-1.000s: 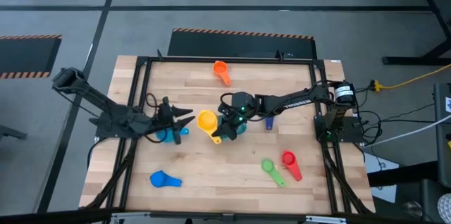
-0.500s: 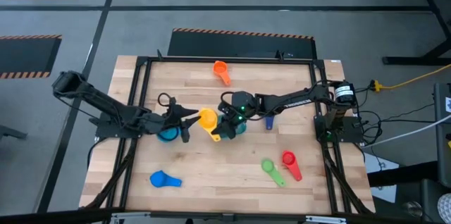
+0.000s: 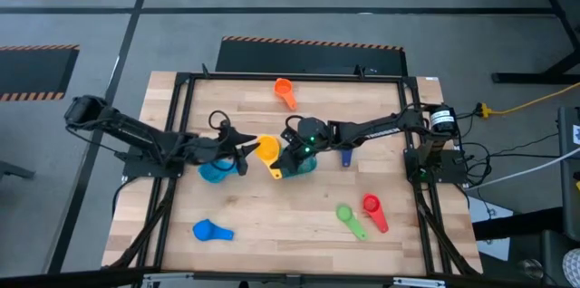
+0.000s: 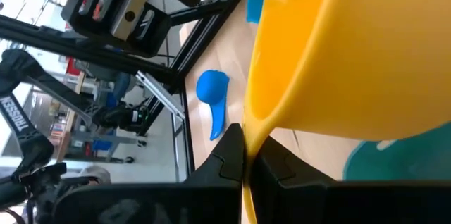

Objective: Nest measuring cups in basket
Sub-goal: Stack the yellow measuring cup on top of the light blue measuring cup

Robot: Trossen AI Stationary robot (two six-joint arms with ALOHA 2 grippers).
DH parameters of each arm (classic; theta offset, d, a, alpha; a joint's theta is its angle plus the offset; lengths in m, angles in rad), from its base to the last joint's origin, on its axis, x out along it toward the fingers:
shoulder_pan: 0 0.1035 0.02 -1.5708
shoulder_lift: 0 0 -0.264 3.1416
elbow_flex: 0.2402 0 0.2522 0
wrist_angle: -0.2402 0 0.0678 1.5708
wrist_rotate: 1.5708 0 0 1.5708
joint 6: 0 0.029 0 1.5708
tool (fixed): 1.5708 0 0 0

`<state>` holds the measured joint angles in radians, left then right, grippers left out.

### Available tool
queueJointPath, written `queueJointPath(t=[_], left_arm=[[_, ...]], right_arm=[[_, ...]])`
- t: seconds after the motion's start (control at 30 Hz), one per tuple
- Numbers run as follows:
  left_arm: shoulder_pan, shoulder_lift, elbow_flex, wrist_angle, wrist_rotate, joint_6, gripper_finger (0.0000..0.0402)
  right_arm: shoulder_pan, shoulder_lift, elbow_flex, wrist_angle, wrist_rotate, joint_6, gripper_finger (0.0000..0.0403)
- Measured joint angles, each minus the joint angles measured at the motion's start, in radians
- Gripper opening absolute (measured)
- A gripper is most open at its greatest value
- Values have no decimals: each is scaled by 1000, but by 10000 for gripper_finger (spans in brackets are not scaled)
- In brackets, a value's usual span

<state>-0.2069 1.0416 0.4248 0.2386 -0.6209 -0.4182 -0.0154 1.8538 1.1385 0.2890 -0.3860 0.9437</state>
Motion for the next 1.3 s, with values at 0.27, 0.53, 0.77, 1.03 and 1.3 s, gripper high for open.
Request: queueJointPath(t=[0.27, 0.53, 0.77, 1.03, 1.3], left_arm=[[60, -1, 1, -19, 152, 2, 121], [121, -1, 1, -52, 288, -96, 103], [163, -1, 1, -72, 367, -157, 81], [182, -1, 1, -67, 405, -171, 32], [181, -1, 1, -63, 404, -181, 13]], right_arm=[[0, 1, 0, -27, -32, 25, 7], [0, 1, 0, -29, -37, 97, 7], [0, 1, 0, -15, -34, 107, 7], [0, 1, 0, -10, -22, 101, 7], [0, 1, 0, -24, -18, 92, 7]])
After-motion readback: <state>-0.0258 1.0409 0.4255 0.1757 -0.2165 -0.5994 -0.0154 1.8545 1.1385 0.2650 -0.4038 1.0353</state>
